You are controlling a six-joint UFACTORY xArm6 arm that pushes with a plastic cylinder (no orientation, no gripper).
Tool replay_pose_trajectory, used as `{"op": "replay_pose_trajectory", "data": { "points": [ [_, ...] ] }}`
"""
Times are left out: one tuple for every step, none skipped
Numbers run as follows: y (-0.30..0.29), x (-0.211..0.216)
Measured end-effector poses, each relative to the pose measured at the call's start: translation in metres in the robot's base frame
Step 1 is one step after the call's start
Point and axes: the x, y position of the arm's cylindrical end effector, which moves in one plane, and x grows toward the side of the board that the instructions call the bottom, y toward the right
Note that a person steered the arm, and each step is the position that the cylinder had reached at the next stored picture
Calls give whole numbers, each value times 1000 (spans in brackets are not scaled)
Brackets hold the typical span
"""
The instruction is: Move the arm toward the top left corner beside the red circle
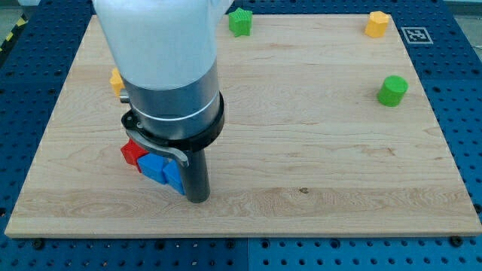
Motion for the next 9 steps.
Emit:
{"op": "replay_pose_trajectory", "data": {
  "points": [
    [39, -18],
    [81, -83],
    [71, -168],
    [14, -250],
    [-43, -287],
    [-43, -287],
    [-59, -302],
    [-98, -320],
    [-116, -321]
  ]
}}
